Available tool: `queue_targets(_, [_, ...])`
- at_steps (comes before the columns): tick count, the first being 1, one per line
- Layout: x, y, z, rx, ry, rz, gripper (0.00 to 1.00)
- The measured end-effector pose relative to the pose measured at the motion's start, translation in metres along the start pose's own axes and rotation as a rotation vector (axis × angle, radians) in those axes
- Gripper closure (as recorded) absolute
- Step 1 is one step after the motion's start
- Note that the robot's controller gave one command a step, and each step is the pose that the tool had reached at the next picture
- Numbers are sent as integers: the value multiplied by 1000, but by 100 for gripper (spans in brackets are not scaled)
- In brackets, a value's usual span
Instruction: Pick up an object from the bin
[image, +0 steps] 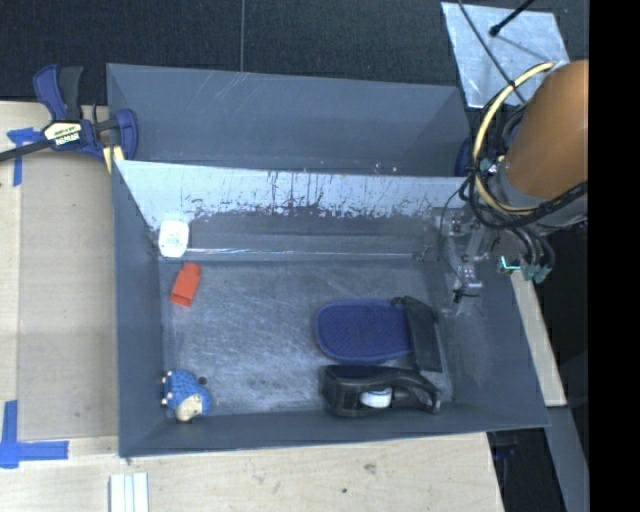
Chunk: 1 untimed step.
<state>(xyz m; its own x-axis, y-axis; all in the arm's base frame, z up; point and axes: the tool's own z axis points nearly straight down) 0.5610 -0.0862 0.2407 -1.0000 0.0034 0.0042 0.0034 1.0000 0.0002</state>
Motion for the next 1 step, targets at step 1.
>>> queue_targets(1, [40, 89, 164, -7, -46, 414, 0])
